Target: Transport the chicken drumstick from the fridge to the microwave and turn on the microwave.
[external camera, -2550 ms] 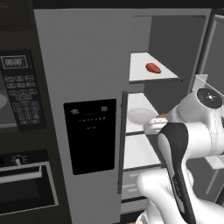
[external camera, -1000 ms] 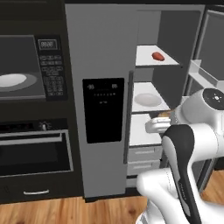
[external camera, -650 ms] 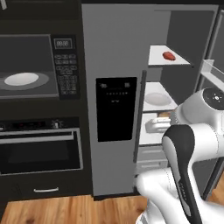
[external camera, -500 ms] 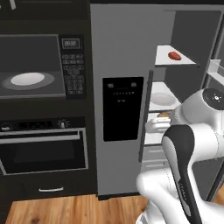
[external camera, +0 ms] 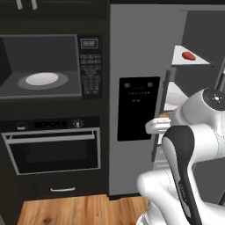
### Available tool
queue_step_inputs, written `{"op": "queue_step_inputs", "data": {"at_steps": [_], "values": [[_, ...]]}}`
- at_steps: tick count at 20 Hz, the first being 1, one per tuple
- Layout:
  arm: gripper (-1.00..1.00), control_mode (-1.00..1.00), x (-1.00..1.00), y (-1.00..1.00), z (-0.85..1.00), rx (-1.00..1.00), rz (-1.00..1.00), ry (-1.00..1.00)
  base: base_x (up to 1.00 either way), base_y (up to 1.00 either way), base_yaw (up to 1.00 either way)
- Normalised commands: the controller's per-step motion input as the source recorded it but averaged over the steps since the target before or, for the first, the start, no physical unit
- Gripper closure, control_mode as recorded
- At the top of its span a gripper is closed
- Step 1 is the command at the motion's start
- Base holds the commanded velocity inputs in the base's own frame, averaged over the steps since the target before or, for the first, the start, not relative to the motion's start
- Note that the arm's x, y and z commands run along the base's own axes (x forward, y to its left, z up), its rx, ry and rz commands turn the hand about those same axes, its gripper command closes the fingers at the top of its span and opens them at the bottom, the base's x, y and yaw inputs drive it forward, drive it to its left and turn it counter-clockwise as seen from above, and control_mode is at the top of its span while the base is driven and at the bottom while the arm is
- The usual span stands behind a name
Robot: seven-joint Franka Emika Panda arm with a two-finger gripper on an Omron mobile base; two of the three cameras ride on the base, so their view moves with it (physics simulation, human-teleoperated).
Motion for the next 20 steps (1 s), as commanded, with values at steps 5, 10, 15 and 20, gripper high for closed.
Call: {"op": "queue_step_inputs", "data": {"at_steps": [5,10,15,20], "values": [[1.00,1.00,0.00,0.00,0.00,0.00,0.00,0.00,0.25,0.36,0.00],[1.00,1.00,0.00,0.00,0.00,0.00,0.00,0.00,0.40,0.40,-0.01],[1.00,1.00,0.00,0.00,0.00,0.00,0.00,0.00,0.56,0.40,0.00],[1.00,1.00,0.00,0.00,0.00,0.00,0.00,0.00,0.51,0.33,0.00]]}}
